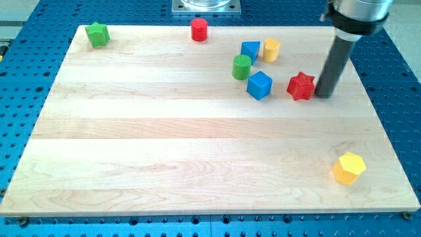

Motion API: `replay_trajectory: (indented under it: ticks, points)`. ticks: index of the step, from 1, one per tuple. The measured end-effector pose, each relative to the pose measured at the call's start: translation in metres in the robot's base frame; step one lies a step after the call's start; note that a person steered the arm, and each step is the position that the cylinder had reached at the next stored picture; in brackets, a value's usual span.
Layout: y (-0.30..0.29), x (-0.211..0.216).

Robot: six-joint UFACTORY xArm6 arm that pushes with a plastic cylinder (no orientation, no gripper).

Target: Move the red star slightly upwards

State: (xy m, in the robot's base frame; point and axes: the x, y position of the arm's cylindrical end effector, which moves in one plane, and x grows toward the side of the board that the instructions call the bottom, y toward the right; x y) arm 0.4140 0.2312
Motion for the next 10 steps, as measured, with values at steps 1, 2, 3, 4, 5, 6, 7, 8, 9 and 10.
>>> replay_trajectory:
  ticks: [1, 2, 3, 4, 5, 6, 7, 8, 9, 10]
  points:
    - [-0.008, 0.024]
    - [-0.032, 0.001]
    - [-0.002, -0.044]
    - [0.016, 0.003]
    - [-0.027, 0.015]
    - [-0.039, -0.008]
    - [-0.011, -0.051]
    - [0.011, -0.009]
    - [-0.032, 0.012]
    - [-0.071, -0.002]
